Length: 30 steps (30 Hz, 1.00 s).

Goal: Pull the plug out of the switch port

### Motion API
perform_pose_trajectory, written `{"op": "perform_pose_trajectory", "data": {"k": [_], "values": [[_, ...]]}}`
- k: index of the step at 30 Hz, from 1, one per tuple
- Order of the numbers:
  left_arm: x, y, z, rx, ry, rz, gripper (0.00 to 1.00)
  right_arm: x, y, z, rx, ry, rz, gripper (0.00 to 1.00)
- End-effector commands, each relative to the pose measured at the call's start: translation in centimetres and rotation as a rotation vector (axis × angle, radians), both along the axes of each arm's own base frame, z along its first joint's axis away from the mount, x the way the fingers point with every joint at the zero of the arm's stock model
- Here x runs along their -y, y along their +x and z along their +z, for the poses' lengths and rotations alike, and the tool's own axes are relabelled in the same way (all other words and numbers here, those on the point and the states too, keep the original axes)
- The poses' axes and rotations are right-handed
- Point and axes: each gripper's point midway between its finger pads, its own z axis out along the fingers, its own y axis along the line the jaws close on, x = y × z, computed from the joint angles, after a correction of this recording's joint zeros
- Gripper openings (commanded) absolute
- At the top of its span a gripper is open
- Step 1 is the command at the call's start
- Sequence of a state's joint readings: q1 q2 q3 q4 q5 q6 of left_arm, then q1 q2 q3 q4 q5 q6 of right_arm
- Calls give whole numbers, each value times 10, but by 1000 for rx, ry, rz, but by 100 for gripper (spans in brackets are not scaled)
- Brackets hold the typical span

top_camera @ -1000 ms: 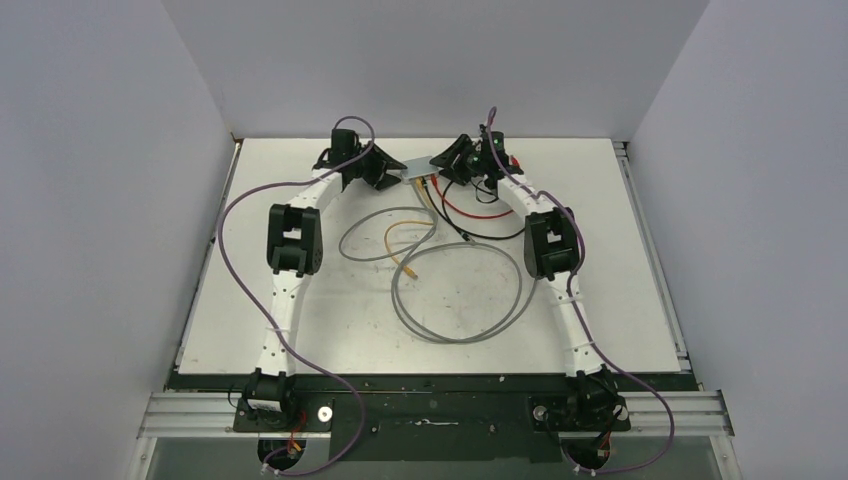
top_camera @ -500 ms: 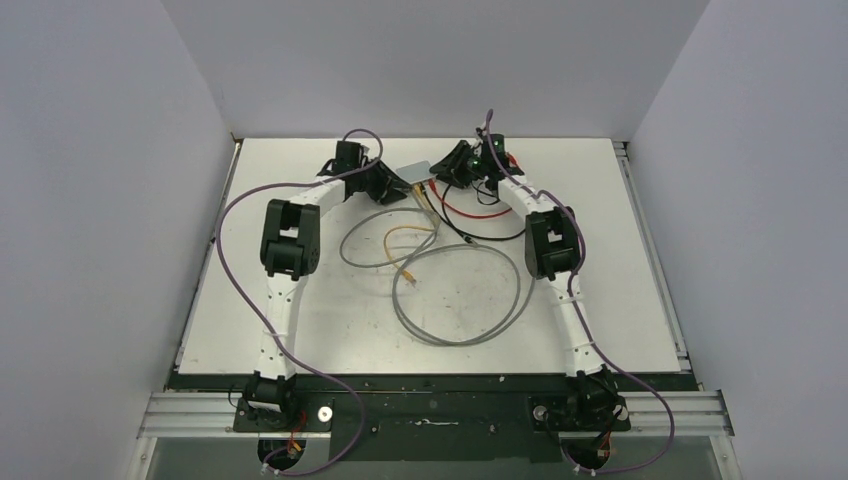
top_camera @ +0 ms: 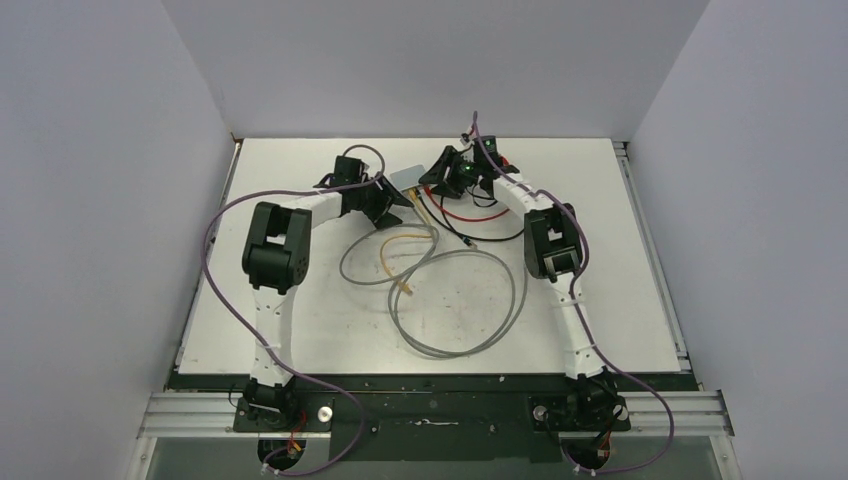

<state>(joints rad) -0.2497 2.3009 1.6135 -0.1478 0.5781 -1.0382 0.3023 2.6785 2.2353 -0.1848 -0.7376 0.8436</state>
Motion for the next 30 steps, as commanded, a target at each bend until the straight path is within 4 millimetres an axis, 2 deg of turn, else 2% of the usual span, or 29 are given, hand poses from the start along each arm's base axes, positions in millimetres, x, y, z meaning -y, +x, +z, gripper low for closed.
{"op": "perform_pose_trajectory", "data": {"k": [1, 7, 13, 14, 17, 20, 24, 30], "values": [[-20, 4, 27, 89, 51, 37, 58, 23, -16, -19, -73, -103, -17, 63], [-31, 15, 42, 127, 67, 54, 72, 23, -19, -15, -55, -105, 3, 82], [-48, 38, 53, 175, 202, 25, 75, 30, -22, -12, -47, -133, 3, 93], [-49, 43, 50, 175, 227, 16, 75, 30, -22, -12, -45, -134, 6, 93], [-53, 64, 58, 221, 280, 4, 74, 30, -26, -12, -47, -119, 19, 94], [-57, 88, 58, 245, 290, 19, 68, 28, -29, -10, -50, -99, 28, 93], [-56, 123, 63, 283, 225, 56, 63, 28, -32, -8, -59, -83, 29, 93], [-51, 162, 61, 334, 72, 148, 65, 23, -34, -5, -78, -32, 26, 91]]}}
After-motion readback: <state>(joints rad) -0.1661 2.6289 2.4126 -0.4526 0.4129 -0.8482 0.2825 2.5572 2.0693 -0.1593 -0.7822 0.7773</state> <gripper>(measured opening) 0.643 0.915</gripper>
